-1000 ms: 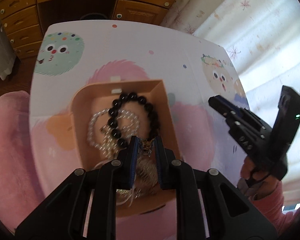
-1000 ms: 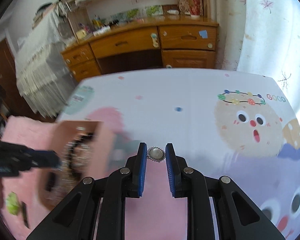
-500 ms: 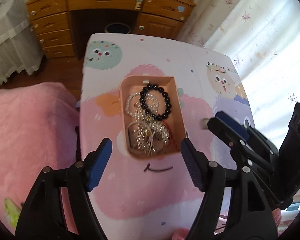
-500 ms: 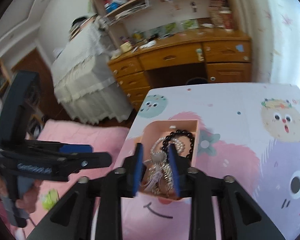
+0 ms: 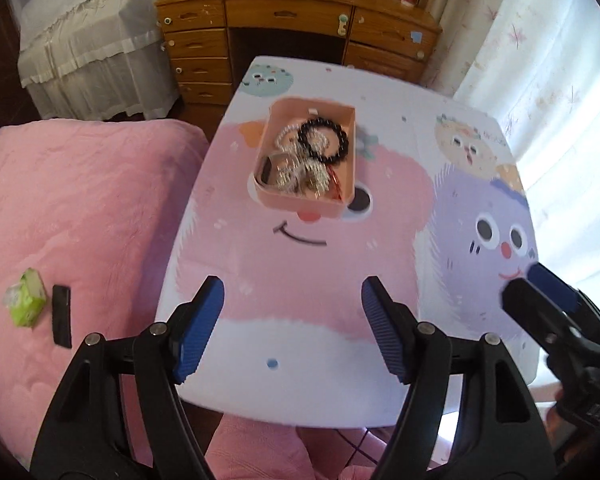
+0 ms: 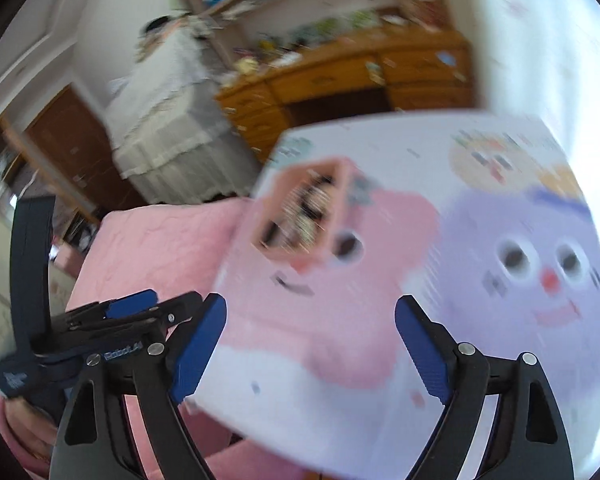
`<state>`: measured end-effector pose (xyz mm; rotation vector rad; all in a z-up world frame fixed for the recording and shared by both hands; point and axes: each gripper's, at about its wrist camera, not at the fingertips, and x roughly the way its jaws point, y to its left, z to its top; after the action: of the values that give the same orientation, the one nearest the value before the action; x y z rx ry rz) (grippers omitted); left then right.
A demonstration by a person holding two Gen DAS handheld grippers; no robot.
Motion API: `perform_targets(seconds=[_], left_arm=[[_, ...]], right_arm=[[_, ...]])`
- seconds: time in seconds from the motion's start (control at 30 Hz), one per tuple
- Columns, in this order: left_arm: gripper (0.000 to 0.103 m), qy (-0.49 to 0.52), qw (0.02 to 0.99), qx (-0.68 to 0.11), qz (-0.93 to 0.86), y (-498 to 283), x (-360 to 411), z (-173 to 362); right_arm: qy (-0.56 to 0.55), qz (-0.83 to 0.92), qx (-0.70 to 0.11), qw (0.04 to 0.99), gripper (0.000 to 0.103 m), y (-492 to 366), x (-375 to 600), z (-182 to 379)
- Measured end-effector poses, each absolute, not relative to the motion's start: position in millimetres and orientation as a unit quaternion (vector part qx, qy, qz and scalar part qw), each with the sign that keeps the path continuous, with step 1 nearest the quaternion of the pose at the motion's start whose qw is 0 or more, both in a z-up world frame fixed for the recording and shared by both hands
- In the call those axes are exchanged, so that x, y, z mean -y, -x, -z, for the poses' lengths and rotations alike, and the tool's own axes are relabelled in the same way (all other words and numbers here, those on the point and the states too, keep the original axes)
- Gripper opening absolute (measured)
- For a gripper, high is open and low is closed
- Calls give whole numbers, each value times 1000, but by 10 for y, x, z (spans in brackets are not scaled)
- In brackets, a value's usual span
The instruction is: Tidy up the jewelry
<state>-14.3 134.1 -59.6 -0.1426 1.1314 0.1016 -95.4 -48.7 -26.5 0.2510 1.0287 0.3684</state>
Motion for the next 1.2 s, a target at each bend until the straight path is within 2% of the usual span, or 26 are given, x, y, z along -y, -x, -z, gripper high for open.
perform_targets(seconds=[0.13, 0.23, 0.3, 0.37, 0.43, 0.67, 0.77, 1.2], left_arm=[[69, 59, 826, -559, -38, 337, -953, 622], [69, 38, 841, -540, -20, 465, -768, 522], [69, 28, 851, -524, -12, 523, -679, 415], [70, 27, 861, -508, -3, 576, -615, 319], [81, 26, 862, -506, 0, 559, -607, 277], [85, 38, 856, -516, -4, 502, -645, 224], [103, 33, 866, -500, -6, 562, -620, 174], [103, 36, 874, -484, -29, 589, -620, 129]], right_arm=[[-122, -134, -522, 834, 87, 1311, 940, 292], [-141, -111, -532, 827, 88, 1606, 1243, 306], [-169, -116, -536, 819, 94, 1716, 1383, 339], [-168, -121, -533, 820, 95, 1800, 1398, 318], [-146, -117, -523, 831, 95, 1834, 1389, 213], [-80, -132, -456, 877, 101, 1816, 1086, -276], [-76, -131, -438, 886, 102, 1875, 1113, -444], [-70, -142, -444, 882, 103, 1669, 1088, -499]])
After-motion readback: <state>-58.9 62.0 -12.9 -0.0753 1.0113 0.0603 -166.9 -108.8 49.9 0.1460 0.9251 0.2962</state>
